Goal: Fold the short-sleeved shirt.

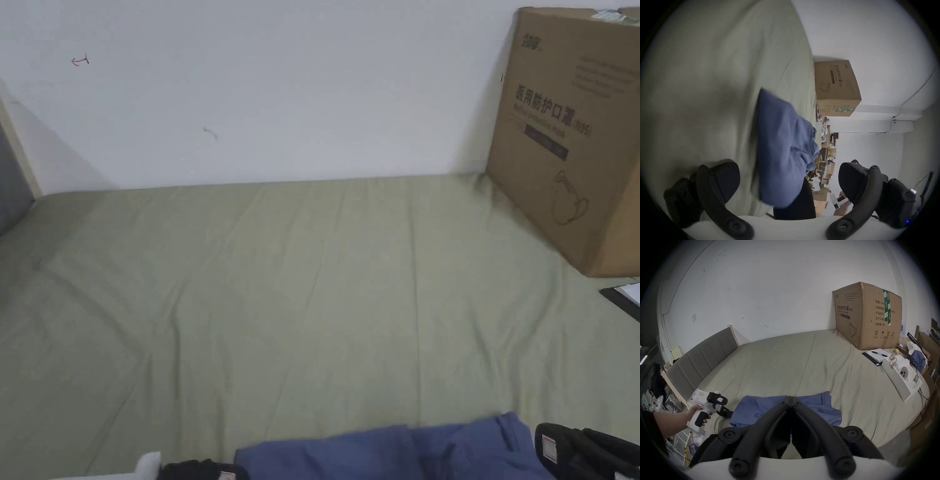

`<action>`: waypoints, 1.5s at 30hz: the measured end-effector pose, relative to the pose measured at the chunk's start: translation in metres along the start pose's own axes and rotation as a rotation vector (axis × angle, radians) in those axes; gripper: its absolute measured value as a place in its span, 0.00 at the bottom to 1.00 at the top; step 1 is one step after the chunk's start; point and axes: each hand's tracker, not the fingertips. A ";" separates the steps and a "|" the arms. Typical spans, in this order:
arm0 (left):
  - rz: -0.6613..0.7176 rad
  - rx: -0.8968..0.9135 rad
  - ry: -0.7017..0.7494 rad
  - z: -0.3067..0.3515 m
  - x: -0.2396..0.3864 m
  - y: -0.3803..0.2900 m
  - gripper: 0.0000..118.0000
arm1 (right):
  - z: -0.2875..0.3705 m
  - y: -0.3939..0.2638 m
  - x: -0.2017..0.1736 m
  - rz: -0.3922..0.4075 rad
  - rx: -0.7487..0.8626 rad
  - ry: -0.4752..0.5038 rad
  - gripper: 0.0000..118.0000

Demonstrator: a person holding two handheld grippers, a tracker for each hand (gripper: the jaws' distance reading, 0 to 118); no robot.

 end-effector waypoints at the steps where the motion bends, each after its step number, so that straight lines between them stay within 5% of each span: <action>1: 0.005 -0.011 -0.040 -0.012 -0.003 0.004 1.00 | 0.000 0.001 0.000 0.005 -0.004 -0.003 0.00; 4: 0.065 0.014 -0.175 -0.046 0.002 0.013 1.00 | -0.003 0.001 0.000 0.021 -0.016 -0.016 0.00; 8: -0.019 0.027 -0.049 -0.073 0.025 0.006 0.94 | -0.009 0.002 0.000 0.013 -0.040 -0.027 0.00; 9: -0.051 0.042 0.015 -0.073 0.027 0.004 0.82 | -0.009 0.001 0.000 0.006 -0.039 -0.024 0.00; 11: -0.106 0.062 0.372 -0.079 0.029 -0.002 0.06 | -0.009 0.001 -0.001 -0.004 -0.038 -0.014 0.00; 13: -0.062 0.072 0.147 -0.063 0.029 -0.006 0.06 | -0.010 0.002 -0.004 0.002 -0.042 -0.008 0.00; 19: -0.608 0.236 0.760 -0.011 0.109 -0.049 0.06 | -0.009 0.006 -0.009 0.039 -0.034 0.019 0.00; 23: -0.437 0.280 1.033 0.017 0.127 -0.050 0.06 | -0.008 0.003 -0.010 0.043 -0.023 0.030 0.00; 28: -0.451 0.271 1.003 0.000 0.157 -0.052 0.06 | -0.006 -0.002 -0.009 0.017 -0.030 0.043 0.00; 33: -0.417 0.123 0.737 -0.074 0.187 -0.045 0.07 | 0.002 -0.005 -0.001 0.019 -0.029 0.028 0.00; 39: -0.339 -0.038 0.609 -0.175 0.185 -0.029 0.08 | 0.005 -0.009 0.017 -0.032 -0.040 -0.001 0.00; 41: -0.271 -0.078 0.481 -0.194 0.173 -0.024 0.31 | 0.004 -0.011 0.022 -0.042 -0.051 -0.011 0.00; 42: -0.246 -0.091 0.431 -0.200 0.168 -0.021 0.64 | 0.003 -0.012 0.023 -0.044 -0.056 -0.015 0.00; 43: -0.229 -0.091 0.366 -0.203 0.164 -0.021 0.85 | 0.002 -0.013 0.025 -0.047 -0.060 -0.018 0.00; 45: -0.235 -0.083 0.343 -0.196 0.169 -0.022 1.00 | 0.001 -0.014 0.027 -0.055 -0.065 -0.016 0.00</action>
